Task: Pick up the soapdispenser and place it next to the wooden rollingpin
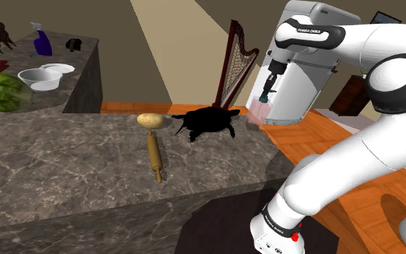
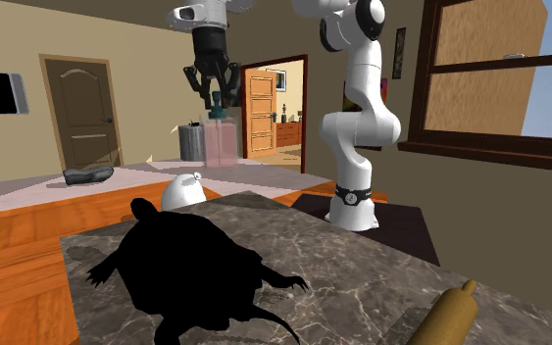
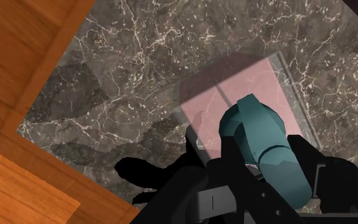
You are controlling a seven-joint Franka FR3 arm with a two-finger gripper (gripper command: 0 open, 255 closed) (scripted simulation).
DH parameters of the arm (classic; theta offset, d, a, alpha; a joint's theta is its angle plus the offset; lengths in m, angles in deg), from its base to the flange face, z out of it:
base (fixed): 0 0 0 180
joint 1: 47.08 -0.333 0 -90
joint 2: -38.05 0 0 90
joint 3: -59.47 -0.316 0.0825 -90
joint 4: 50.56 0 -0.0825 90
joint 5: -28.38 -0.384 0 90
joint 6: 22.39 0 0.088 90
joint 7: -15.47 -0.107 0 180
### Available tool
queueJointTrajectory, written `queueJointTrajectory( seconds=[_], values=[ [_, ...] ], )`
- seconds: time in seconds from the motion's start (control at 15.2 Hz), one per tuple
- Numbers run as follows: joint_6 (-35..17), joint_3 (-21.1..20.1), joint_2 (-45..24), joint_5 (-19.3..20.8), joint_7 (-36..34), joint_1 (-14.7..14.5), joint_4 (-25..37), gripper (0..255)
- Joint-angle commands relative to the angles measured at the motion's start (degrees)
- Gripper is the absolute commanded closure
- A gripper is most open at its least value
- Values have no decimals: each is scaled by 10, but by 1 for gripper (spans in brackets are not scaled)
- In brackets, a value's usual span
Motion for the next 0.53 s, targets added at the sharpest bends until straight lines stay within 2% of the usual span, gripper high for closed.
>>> queueJointTrajectory(
  seconds=[0.0,0.46],
  values=[
    [17,0,-3,-2,2,-1,19,255],
    [70,-2,-14,-9,5,-5,83,255]
  ],
)
